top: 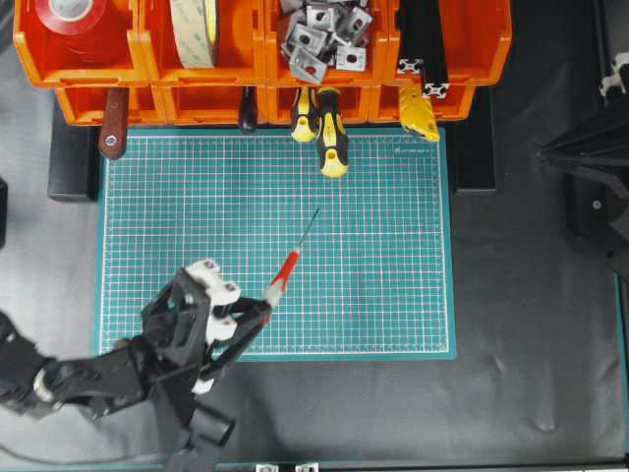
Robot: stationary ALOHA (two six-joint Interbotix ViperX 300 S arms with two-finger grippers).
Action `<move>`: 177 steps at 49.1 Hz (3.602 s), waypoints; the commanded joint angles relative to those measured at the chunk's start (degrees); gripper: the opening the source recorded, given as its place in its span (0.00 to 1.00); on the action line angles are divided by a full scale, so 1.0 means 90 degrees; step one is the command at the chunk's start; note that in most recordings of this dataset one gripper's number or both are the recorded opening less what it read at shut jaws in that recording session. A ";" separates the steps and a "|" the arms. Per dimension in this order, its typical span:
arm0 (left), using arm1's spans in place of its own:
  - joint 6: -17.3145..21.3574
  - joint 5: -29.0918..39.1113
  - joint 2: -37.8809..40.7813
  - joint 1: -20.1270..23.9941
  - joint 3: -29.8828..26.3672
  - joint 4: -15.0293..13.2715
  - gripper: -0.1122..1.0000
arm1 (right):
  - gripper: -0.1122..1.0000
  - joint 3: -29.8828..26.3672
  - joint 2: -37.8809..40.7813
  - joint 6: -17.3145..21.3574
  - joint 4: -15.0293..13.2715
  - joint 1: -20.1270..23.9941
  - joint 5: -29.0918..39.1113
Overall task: Pick red screwdriver from container rack with left arm.
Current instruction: 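Lower the held red screwdriver onto the center of the mat, then open the left gripper and retract it to the left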
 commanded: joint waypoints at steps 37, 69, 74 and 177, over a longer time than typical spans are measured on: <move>-0.0020 -0.0957 0.0088 0.0781 0.0381 0.0029 0.34 | 0.11 -0.0234 0.0010 0.0000 0.0020 0.0010 0.0098; -0.0820 -0.1533 0.0234 0.0908 0.0576 -0.0020 0.77 | 0.11 -0.0322 -0.0088 0.0000 0.0010 0.0000 0.0273; -0.1162 -0.1582 0.0225 0.0908 0.0684 -0.0020 0.87 | 0.11 -0.0322 -0.0098 0.0000 0.0010 0.0000 0.0273; -0.3389 -0.1689 -0.7012 0.1025 0.3467 -0.0020 0.81 | 0.11 -0.0137 -0.0088 -0.0088 -0.0020 -0.0029 0.0186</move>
